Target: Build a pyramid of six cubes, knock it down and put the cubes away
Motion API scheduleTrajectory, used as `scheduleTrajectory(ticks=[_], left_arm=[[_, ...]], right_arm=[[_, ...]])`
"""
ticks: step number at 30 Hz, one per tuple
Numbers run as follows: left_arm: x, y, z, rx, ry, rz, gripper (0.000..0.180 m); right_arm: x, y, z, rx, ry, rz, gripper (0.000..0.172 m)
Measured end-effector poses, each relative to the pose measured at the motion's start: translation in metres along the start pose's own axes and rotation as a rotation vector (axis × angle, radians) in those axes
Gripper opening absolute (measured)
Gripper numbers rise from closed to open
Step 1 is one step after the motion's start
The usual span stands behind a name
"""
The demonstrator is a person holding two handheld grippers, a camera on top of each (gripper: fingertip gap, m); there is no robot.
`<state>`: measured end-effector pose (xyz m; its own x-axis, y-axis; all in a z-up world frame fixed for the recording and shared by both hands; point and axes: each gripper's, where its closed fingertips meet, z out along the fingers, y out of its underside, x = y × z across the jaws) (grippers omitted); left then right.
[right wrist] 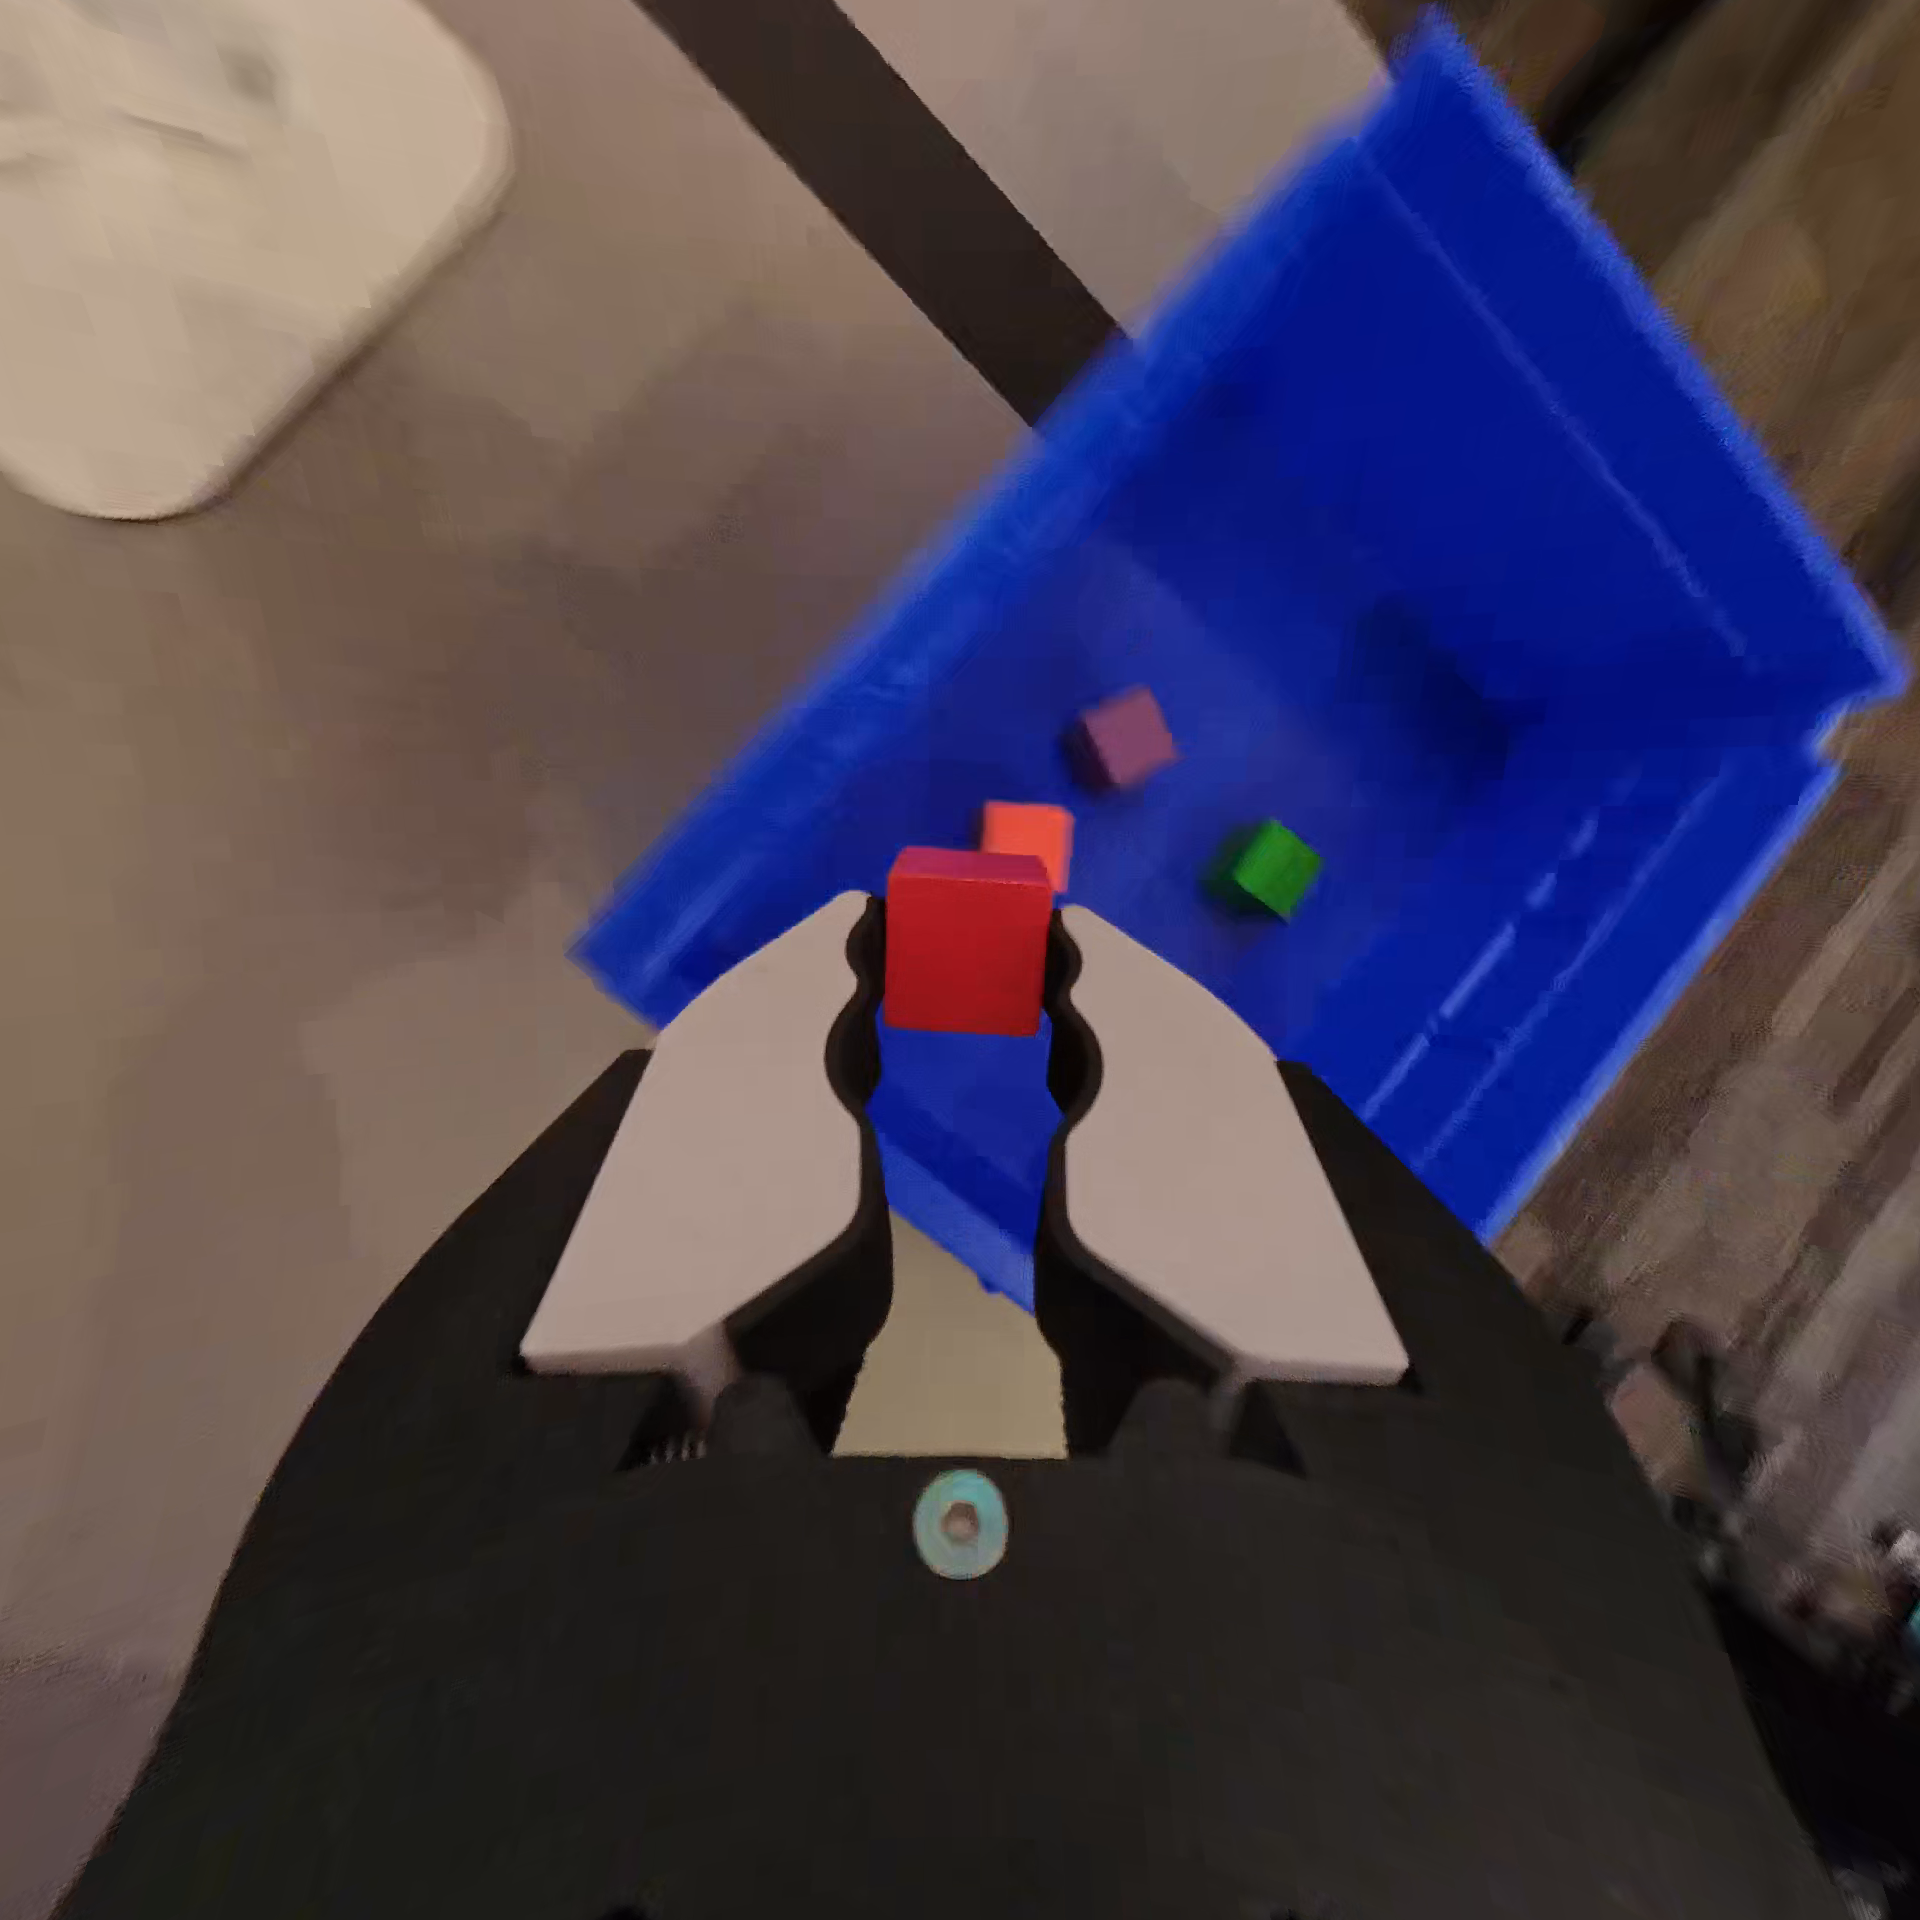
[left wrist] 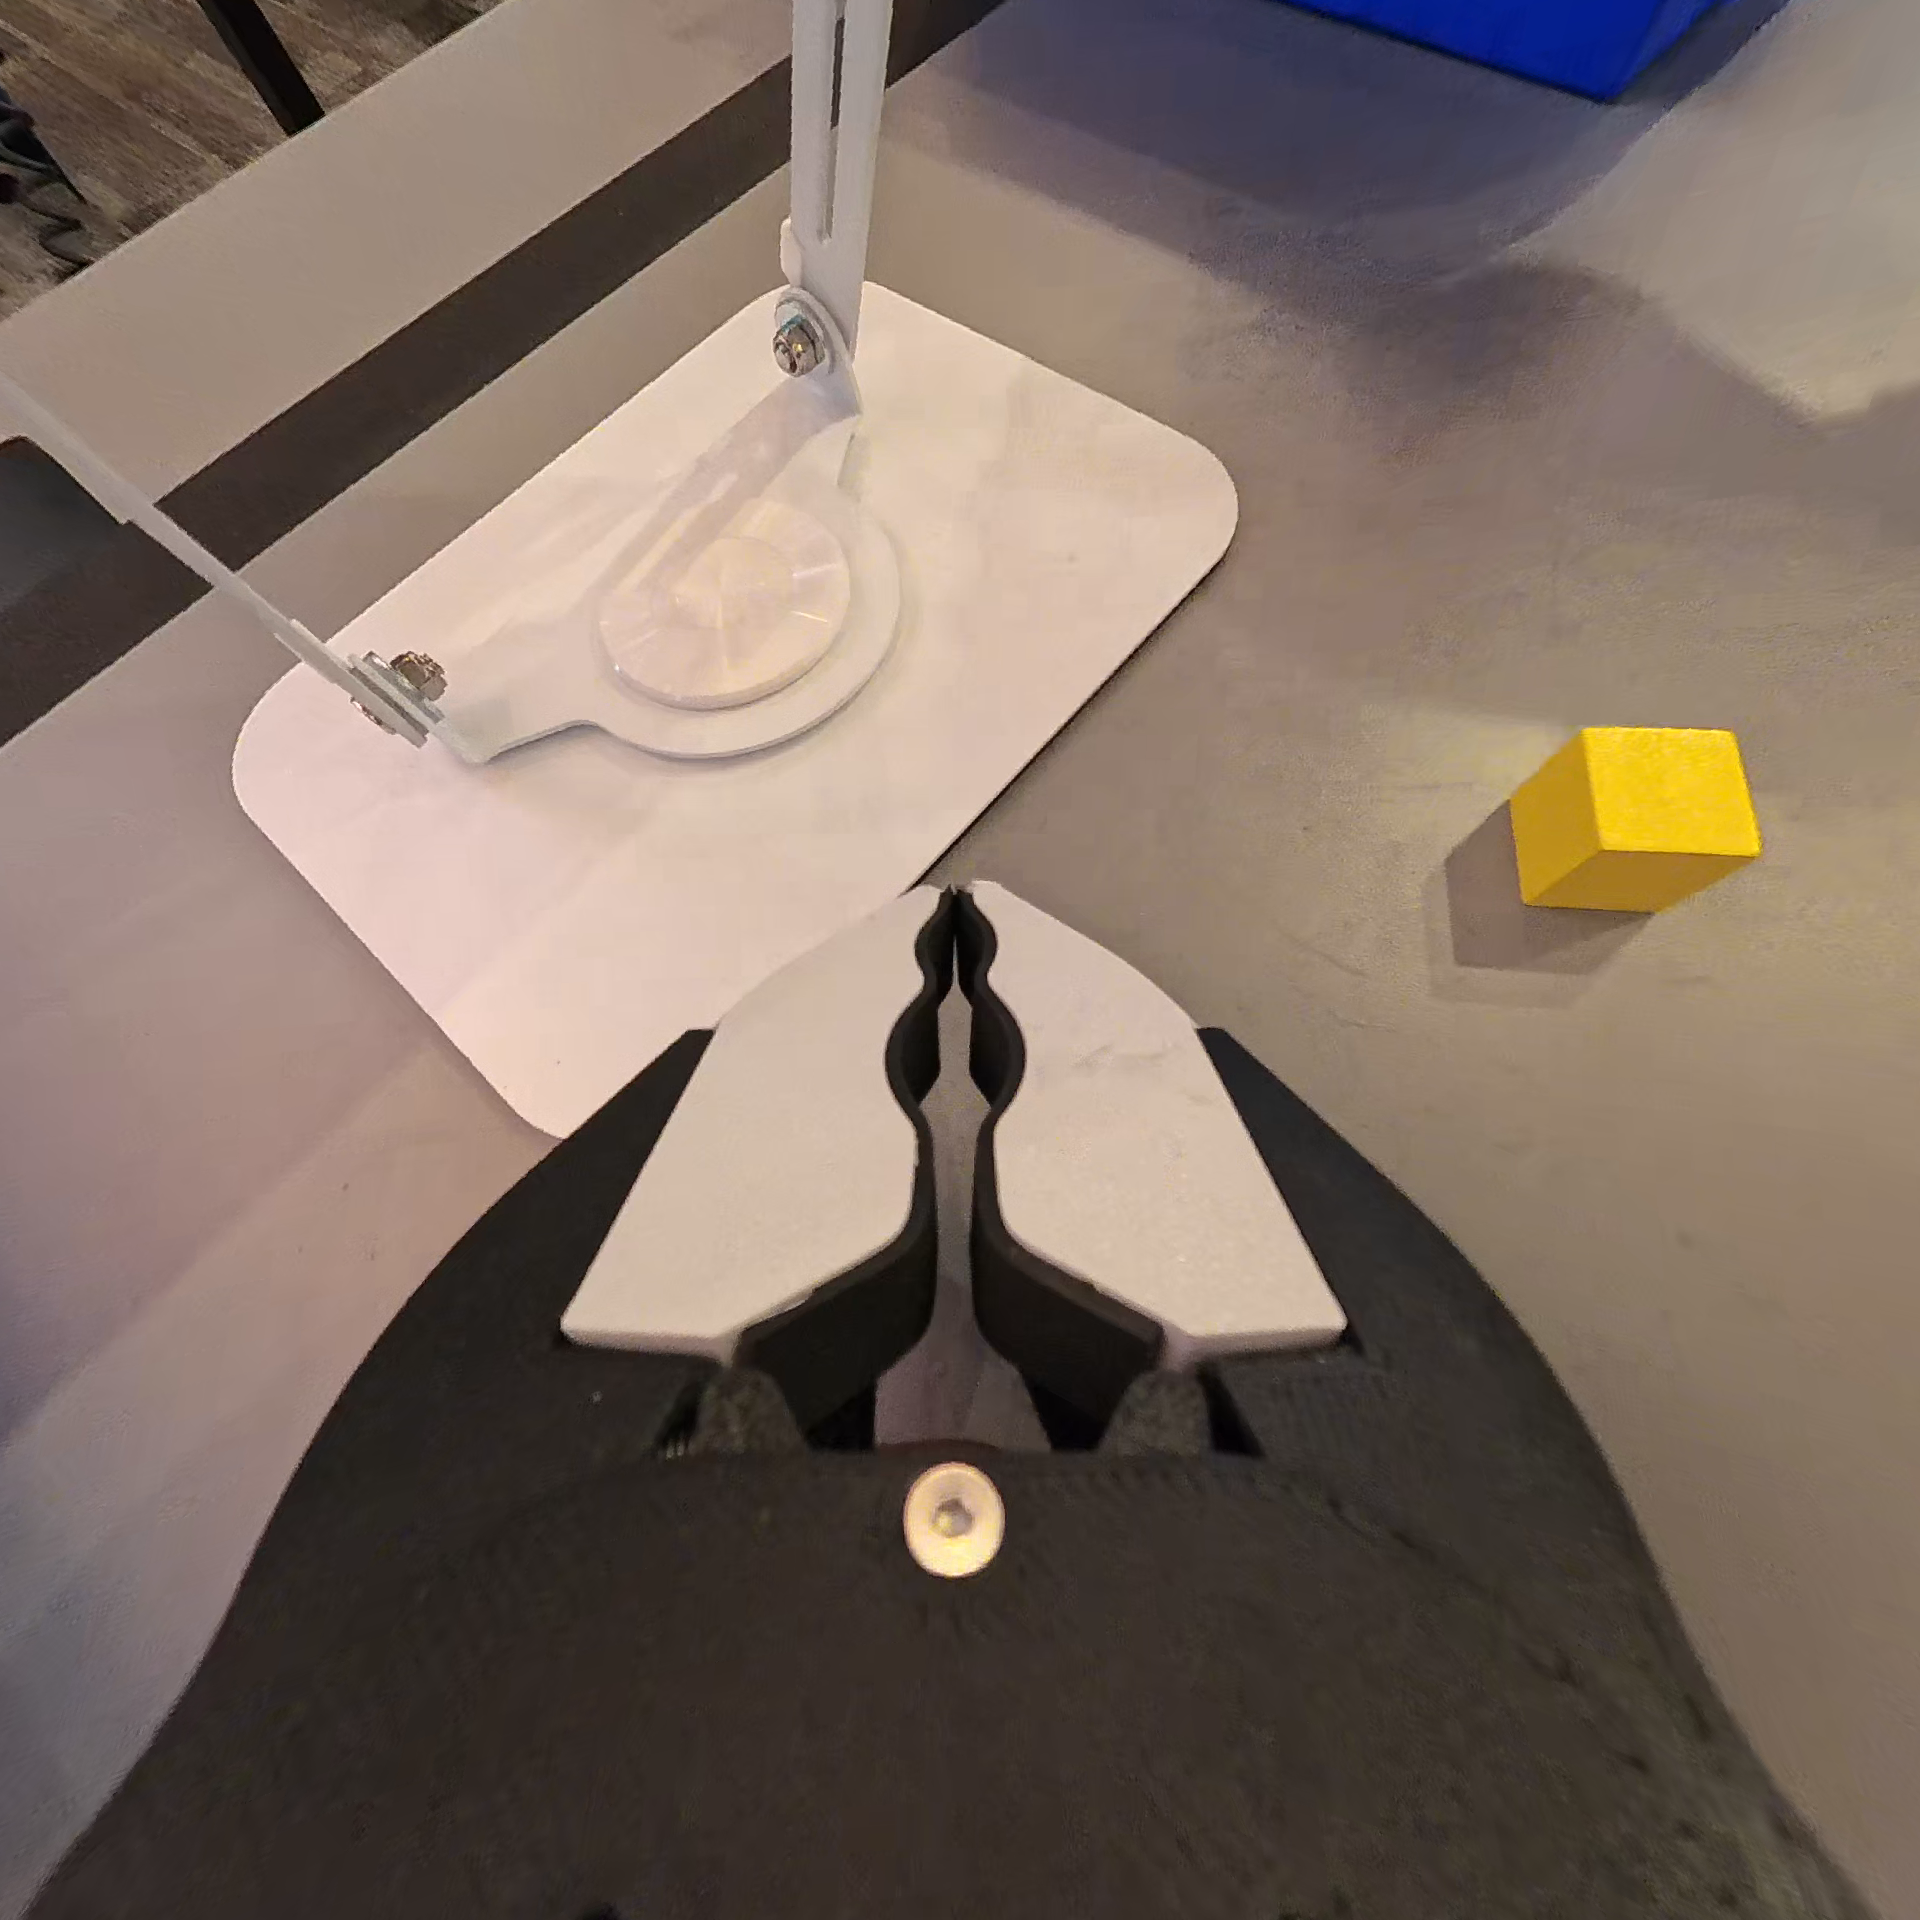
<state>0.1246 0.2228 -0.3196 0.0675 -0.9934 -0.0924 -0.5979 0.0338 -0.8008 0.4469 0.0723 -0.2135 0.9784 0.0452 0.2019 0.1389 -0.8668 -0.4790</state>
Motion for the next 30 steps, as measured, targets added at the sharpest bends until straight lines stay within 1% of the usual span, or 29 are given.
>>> scheduleTrajectory(ticks=[2,3,5,7,9,11,13,14,15,16,17,18,19,21,23,24,26,27,28,30], left_arm=[[0.0,0.0,0.0,0.0,-0.002,0.001,0.0],[0.0,0.0,0.0,0.0,-0.004,0.0,0.0],[-0.001,0.0,0.0,0.0,-0.006,-0.003,0.0],[-0.001,0.0,0.0,0.0,-0.007,-0.003,0.0],[-0.001,0.0,0.0,-0.004,-0.008,-0.002,0.0],[-0.001,0.001,0.0,-0.006,-0.007,0.0,0.0],[-0.001,0.001,0.0,-0.006,-0.007,0.001,0.0],[-0.001,0.001,0.0,-0.005,-0.006,0.0,0.0],[-0.001,0.001,0.0,-0.004,-0.005,-0.001,0.0],[-0.001,0.001,0.0,-0.004,-0.004,-0.002,0.0],[-0.001,0.001,0.0,-0.004,-0.003,-0.003,0.0],[-0.001,0.001,0.0,-0.005,-0.002,-0.003,0.0],[-0.001,0.001,0.0,-0.005,-0.002,-0.002,0.0],[0.0,0.001,0.001,-0.009,-0.001,-0.001,0.0],[0.0,0.001,0.001,-0.01,-0.002,0.0,0.0],[0.0,0.001,0.001,-0.009,-0.003,0.0,0.0],[-0.001,0.001,0.0,-0.006,-0.006,0.001,0.0],[-0.001,0.001,0.0,-0.003,-0.009,0.002,0.0],[-0.001,0.0,0.0,0.0,-0.011,0.002,0.0],[-0.001,0.0,-0.001,0.004,-0.011,-0.001,0.0]], right_arm=[[0.039,0.022,0.021,-0.091,0.029,0.09,0.029],[0.053,0.034,0.036,-0.144,0.049,0.107,0.029],[0.063,0.055,0.066,-0.242,0.017,0.151,0.029],[0.067,0.068,0.086,-0.307,0.025,0.158,0.03],[0.073,0.077,0.098,-0.354,0.05,0.175,0.029],[0.079,0.081,0.107,-0.356,0.058,0.218,0.031],[0.081,0.086,0.107,-0.383,0.076,0.213,0.04],[0.082,0.083,0.102,-0.373,0.094,0.2,0.045],[0.082,0.077,0.091,-0.348,0.116,0.19,0.05],[0.08,0.067,0.076,-0.298,0.145,0.174,0.049],[0.072,0.051,0.057,-0.216,0.158,0.151,0.046],[0.055,0.031,0.036,-0.119,0.14,0.114,0.044],[0.027,0.014,0.016,-0.034,0.092,0.063,0.037],[-0.05,-0.012,-0.017,0.081,-0.079,-0.083,0.035],[-0.126,-0.026,-0.03,0.133,-0.193,-0.253,0.037],[-0.162,-0.029,-0.029,0.135,-0.238,-0.336,0.04],[-0.228,-0.025,-0.016,0.11,-0.354,-0.489,0.045],[-0.251,-0.021,-0.004,0.068,-0.388,-0.514,0.047],[-0.267,-0.016,0.01,0.022,-0.406,-0.531,0.054],[-0.29,-0.011,0.034,-0.03,-0.424,-0.618,0.058]])
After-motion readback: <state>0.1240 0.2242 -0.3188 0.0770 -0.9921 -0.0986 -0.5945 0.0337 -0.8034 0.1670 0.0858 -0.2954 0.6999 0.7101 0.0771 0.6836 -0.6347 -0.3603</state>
